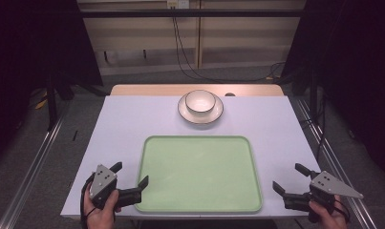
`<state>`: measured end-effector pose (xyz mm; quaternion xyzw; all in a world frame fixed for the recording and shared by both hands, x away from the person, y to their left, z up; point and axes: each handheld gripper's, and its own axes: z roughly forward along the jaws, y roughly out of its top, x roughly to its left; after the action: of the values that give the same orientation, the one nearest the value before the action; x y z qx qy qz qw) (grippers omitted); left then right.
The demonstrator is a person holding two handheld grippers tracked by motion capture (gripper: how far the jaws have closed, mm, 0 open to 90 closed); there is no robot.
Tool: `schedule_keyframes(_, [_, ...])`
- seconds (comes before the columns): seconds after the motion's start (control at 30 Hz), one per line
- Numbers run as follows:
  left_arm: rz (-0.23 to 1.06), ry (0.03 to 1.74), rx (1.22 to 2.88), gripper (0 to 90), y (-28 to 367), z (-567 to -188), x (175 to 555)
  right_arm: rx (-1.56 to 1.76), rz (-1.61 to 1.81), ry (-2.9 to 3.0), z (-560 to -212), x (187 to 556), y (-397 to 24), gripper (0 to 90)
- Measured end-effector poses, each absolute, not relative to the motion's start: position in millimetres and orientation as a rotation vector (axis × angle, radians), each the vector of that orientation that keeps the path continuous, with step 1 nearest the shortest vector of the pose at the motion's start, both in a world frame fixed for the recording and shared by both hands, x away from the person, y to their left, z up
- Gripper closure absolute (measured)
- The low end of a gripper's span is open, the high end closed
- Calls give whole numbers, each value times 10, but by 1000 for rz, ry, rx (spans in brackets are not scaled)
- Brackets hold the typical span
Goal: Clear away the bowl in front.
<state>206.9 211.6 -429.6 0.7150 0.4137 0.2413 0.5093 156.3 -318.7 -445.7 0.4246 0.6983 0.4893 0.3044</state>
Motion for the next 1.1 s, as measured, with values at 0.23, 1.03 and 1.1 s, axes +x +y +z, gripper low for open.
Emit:
schedule_keyframes(0.23, [587,1000,1708,10,2111,-4285,2080,1140,1290,1850,-4462,1570,-3207,19])
schedule_keyframes(1.03, [487,934,1784,27,1817,-4232,2407,1106,1317,1888,-4459,1556,-3160,18])
schedule_keyframes(1.1, [480,934,1782,26,1775,-4224,2443,1103,1319,1890,-4467,1563,-3150,20])
